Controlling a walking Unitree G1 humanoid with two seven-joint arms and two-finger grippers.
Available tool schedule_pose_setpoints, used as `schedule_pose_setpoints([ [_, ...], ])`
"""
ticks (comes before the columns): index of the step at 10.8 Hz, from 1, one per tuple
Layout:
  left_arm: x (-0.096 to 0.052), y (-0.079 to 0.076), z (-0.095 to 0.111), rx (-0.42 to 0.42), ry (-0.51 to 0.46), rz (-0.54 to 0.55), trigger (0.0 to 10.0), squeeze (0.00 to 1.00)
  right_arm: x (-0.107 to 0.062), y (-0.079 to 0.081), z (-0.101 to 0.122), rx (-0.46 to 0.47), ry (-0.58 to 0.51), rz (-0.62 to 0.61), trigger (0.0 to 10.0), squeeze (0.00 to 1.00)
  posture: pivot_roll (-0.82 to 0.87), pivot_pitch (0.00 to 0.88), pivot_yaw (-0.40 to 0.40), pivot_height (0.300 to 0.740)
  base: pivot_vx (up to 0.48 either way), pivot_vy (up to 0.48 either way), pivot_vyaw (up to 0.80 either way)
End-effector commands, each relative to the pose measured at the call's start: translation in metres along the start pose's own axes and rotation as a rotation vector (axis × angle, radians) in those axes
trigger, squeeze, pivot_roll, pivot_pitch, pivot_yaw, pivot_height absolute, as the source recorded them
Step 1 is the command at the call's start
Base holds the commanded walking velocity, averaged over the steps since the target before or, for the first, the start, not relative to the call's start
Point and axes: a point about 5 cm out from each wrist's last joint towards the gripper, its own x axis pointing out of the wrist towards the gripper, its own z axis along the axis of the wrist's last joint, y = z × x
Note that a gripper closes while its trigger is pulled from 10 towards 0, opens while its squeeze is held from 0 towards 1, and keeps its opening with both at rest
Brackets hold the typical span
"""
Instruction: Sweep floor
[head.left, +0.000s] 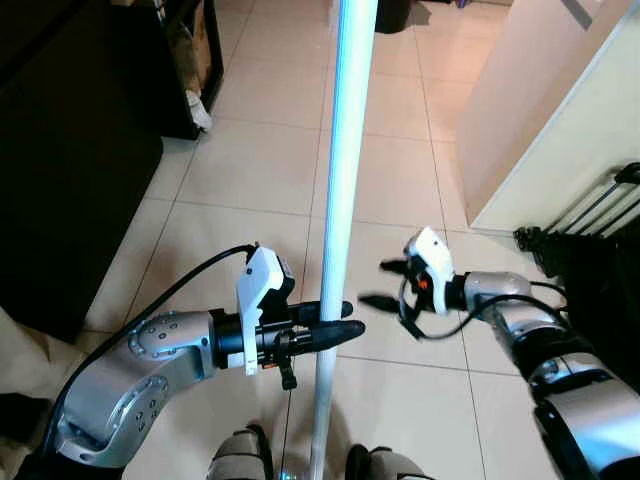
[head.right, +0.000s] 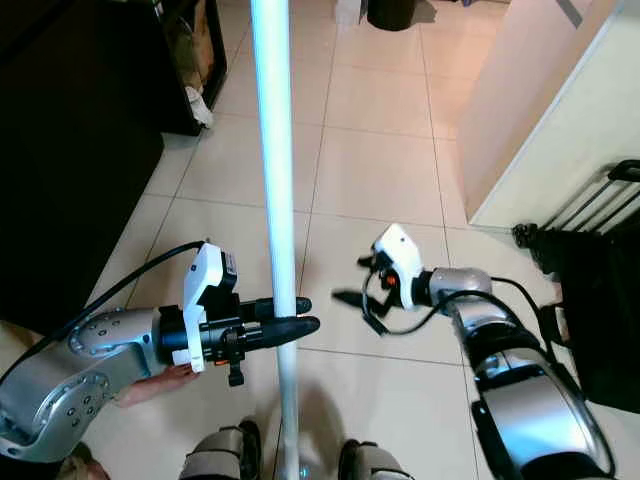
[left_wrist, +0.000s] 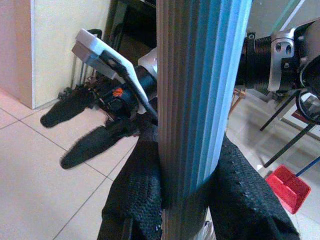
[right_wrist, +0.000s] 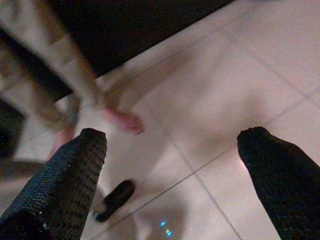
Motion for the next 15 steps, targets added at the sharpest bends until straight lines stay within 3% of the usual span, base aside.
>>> schedule_pose_setpoints([
  [1, 0.001, -0.006, 0.002, 0.002, -0.018, -0.031, 10.0, 0.00, 0.000, -0.001, -0.004, 0.011, -0.004, -0.040, 10.0, 0.00, 0.11, 0.185, -0.062, 0.740, 0.000, 0.000, 0.00],
  [4, 0.002, -0.004, 0.003, 0.004, -0.024, -0.020, 10.0, 0.00, 0.004, -0.006, -0.015, 0.018, 0.024, -0.287, 10.0, 0.00, 0.11, 0.181, -0.065, 0.740, 0.000, 0.000, 0.00],
  [5, 0.002, -0.003, 0.003, 0.008, -0.023, -0.008, 10.0, 0.00, -0.001, -0.014, -0.024, 0.067, 0.050, -0.486, 10.0, 0.00, 0.12, 0.180, -0.066, 0.740, 0.000, 0.000, 0.00],
  [6, 0.001, -0.003, 0.003, 0.009, -0.024, -0.001, 10.0, 0.00, -0.004, -0.016, -0.031, 0.091, 0.064, -0.574, 10.0, 0.00, 0.12, 0.180, -0.066, 0.740, 0.000, 0.000, 0.00],
  [9, 0.001, -0.001, 0.002, 0.003, -0.043, 0.023, 10.0, 0.00, -0.006, -0.011, -0.051, 0.120, 0.116, -0.695, 10.0, 0.00, 0.12, 0.175, -0.064, 0.740, 0.000, 0.000, 0.00],
  [11, 0.000, 0.001, 0.003, -0.003, -0.069, 0.065, 10.0, 0.00, -0.018, -0.012, -0.070, 0.186, 0.154, -0.895, 10.0, 0.00, 0.13, 0.166, -0.062, 0.740, 0.000, 0.000, 0.00],
  [14, -0.004, 0.003, 0.000, -0.014, -0.082, 0.122, 10.0, 0.00, -0.007, 0.007, -0.088, 0.218, 0.194, -0.853, 10.0, 0.00, 0.13, 0.154, -0.052, 0.740, 0.000, 0.000, 0.00],
  [15, -0.004, 0.013, 0.001, 0.000, -0.099, 0.251, 10.0, 0.00, -0.003, 0.013, -0.091, 0.236, 0.193, -0.831, 10.0, 0.00, 0.13, 0.153, -0.048, 0.740, 0.000, 0.000, 0.00],
])
